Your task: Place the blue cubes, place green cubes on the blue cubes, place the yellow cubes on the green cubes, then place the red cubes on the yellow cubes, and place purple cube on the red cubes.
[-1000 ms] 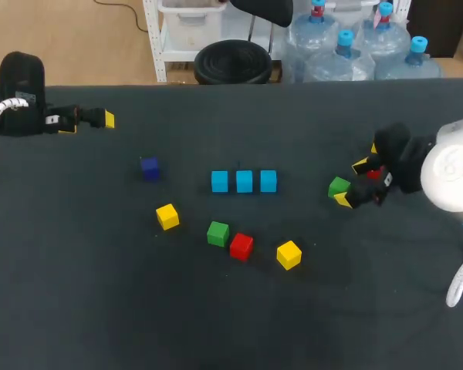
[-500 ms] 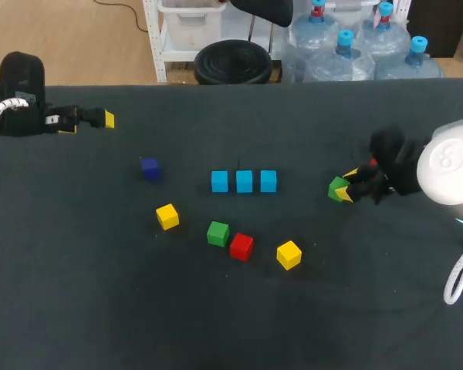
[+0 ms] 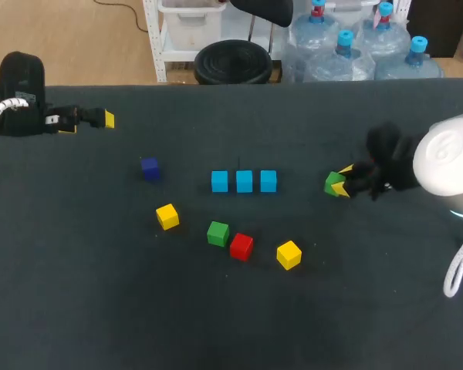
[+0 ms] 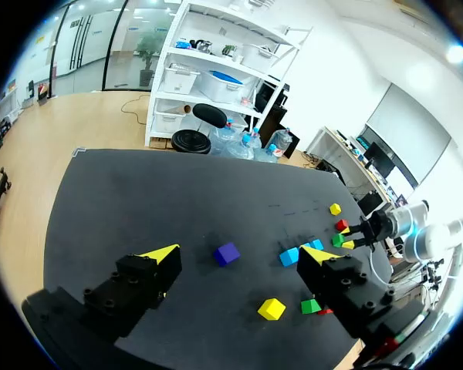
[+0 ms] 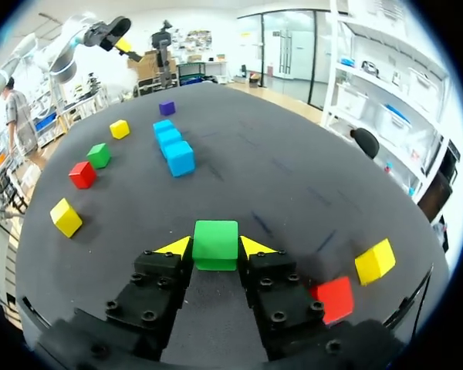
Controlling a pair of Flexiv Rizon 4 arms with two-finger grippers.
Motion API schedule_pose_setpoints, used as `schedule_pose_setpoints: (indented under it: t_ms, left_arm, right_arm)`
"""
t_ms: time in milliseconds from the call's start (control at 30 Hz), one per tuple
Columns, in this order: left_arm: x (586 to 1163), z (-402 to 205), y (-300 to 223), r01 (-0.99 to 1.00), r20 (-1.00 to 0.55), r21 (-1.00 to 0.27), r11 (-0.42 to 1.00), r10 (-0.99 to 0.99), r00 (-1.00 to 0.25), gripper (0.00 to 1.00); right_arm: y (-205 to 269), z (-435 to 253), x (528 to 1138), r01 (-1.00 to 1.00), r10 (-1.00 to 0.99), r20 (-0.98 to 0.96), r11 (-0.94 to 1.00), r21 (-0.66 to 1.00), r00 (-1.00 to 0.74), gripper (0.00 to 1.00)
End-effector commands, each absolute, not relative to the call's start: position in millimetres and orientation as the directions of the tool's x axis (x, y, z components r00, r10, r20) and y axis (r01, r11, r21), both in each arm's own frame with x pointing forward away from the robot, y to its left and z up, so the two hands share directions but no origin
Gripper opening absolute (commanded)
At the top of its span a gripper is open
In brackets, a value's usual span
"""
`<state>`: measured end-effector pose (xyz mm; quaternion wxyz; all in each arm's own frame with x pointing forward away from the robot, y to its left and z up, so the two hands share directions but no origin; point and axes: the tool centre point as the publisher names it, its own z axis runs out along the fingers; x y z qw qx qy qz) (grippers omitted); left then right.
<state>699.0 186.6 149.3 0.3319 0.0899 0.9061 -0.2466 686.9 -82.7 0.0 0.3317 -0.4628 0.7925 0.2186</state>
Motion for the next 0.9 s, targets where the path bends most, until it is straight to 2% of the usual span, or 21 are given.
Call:
schedule_pose_setpoints:
  t_ms: [33,300,567,900]
  left_arm:
    - [699.2,150.3,185.5,0.322,-0.643,-0.384,0.865,0.0,-0.766,1.0]
    - [699.2,150.3,185.5,0.322,-0.643,-0.384,0.865,0.0,-0.766,1.0]
    - [699.2,150.3,185.5,0.322,-0.643,-0.384,0.865,0.0,-0.766,1.0]
    - [699.2,150.3,185.5,0.322,-0.643,-0.384,0.865,0.0,-0.766,1.0]
  right_arm:
    - [-85.3,10.2,690.8,-0.909,-0.598,-0.74,0.414,0.044,-0.308,0.0]
    - [-72.3,42.6,698.8,-0.969,-0.678,-0.717,0.245,-0.013,-0.162,0.0]
    - [-49.9,55.5,703.7,-0.979,-0.717,-0.685,0.202,-0.025,-0.13,0.0]
    - [0.4,60.7,692.9,-0.99,-0.711,-0.698,0.141,-0.022,-0.086,0.0]
